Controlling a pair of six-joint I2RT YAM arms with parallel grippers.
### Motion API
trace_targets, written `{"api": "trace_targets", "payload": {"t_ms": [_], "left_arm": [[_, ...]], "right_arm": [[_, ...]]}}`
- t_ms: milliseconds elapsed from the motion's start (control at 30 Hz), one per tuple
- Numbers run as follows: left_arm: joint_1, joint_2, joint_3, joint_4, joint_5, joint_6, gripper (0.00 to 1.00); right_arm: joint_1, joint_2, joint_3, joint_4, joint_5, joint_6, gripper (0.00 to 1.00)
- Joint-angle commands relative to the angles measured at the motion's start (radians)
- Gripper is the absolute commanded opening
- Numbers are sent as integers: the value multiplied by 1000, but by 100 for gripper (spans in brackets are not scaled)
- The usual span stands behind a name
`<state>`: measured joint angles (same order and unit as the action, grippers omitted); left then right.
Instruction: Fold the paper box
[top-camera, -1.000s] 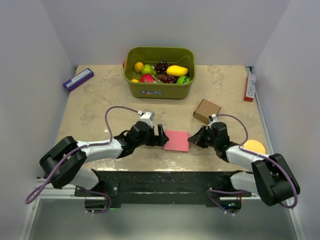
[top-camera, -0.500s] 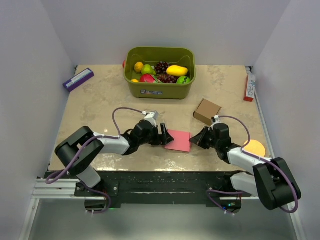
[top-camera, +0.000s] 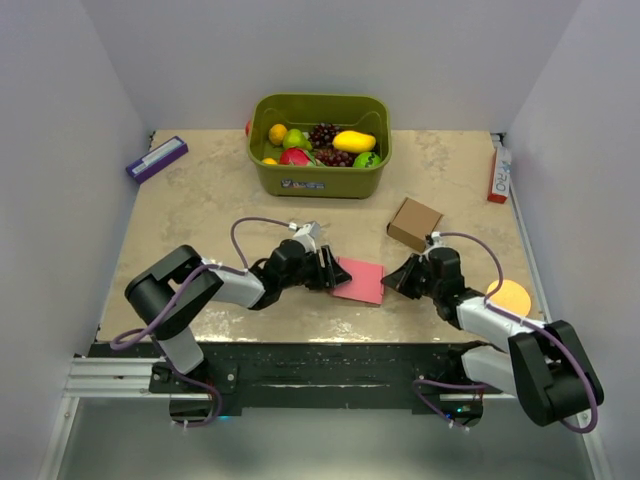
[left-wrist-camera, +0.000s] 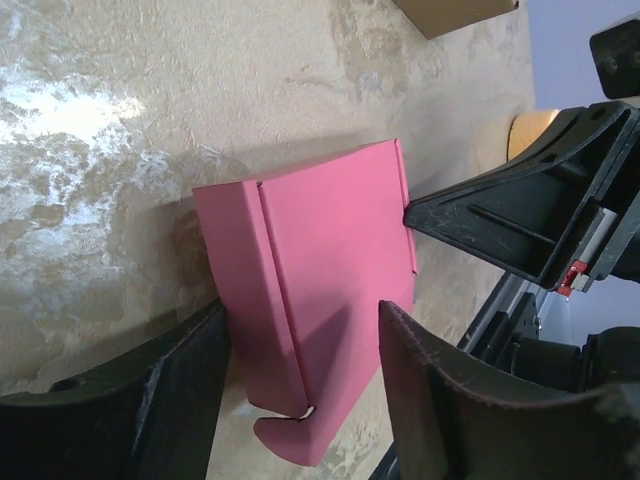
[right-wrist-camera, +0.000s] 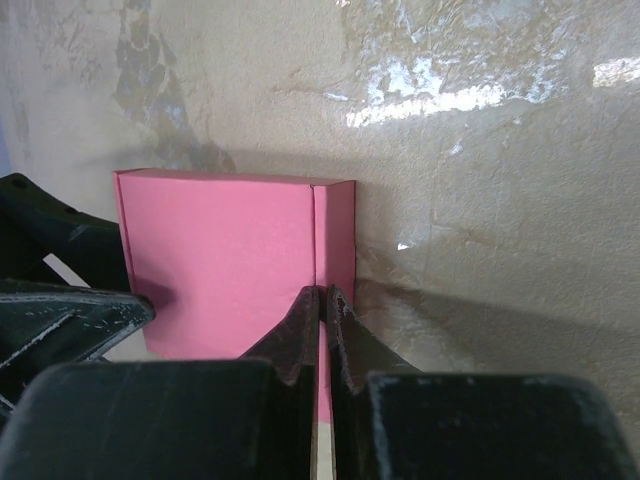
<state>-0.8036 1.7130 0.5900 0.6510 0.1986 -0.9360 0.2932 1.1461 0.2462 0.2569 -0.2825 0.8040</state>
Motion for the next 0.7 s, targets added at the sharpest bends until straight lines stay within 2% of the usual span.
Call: {"api": "trace_targets", "payload": {"t_ms": [0,267,300,333,400,433,467,533,600,667], "left_arm": [[-17,2,42,121,59,-49,58],[-46,33,82,141,76,-92,39],[-46,27,83,130,76,-93,37],[-45,19,85,116,71,-93,34],[-40,-9,91,58,67,-86,31],[-31,-19,90,38,65,-78,29],[-25,-41,90,-5,74,-75,29],[1,-62,77,-36,111,-75,26],[18,-90,67,-73,145,-76,24],[41,-116,64,-135,188,-70,23]], "right_arm": [[-2,3,-21,-85,20,-25,0],[-2,-70,19,-174,37,-103,0],[-3,-98,37,-194,39,-118,3],[0,-126,48,-240,43,-135,16],[-2,-233,86,-298,68,-190,34],[3,-273,97,-344,72,-209,49],[6,-357,110,-366,83,-245,57],[41,-426,148,-415,89,-294,71],[89,-474,188,-438,138,-315,73],[220,-468,220,-465,221,-327,73]]}}
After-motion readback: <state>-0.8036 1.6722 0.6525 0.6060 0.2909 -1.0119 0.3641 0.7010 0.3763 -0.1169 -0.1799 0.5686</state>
